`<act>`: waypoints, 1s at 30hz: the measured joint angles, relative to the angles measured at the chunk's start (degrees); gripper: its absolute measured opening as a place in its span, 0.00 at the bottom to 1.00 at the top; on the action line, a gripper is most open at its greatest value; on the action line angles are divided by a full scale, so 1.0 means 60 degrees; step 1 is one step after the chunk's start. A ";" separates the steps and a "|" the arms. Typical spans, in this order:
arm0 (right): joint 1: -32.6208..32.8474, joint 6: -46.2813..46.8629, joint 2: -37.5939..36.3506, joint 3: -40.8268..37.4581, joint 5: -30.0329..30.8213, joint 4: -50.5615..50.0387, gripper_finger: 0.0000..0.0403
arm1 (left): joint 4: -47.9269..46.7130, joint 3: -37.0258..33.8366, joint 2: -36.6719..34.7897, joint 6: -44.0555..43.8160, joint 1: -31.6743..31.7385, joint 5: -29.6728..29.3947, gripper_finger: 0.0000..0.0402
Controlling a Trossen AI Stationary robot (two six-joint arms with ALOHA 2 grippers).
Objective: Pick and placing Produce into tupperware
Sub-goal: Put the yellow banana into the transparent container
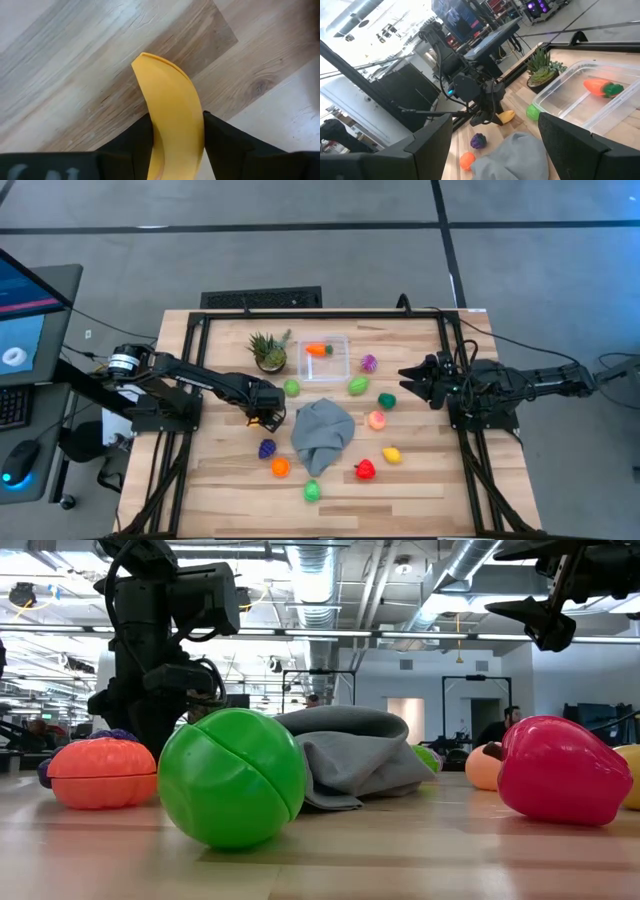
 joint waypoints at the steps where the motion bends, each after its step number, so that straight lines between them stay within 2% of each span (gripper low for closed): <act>1: 0.0000 0.0000 0.0000 0.0000 0.0000 0.0000 0.79 | 0.0004 0.0000 0.0000 0.0000 0.0000 -0.0002 0.36; 17: 0.0000 0.0004 0.0000 0.0000 0.0000 0.0000 0.79 | 0.0204 0.0007 -0.0315 0.0000 0.0000 -0.0001 0.36; 30: -0.0004 0.0004 0.0000 0.0000 0.0004 0.0000 0.79 | 0.0674 0.0011 -0.2871 0.0390 0.0000 -0.1763 0.36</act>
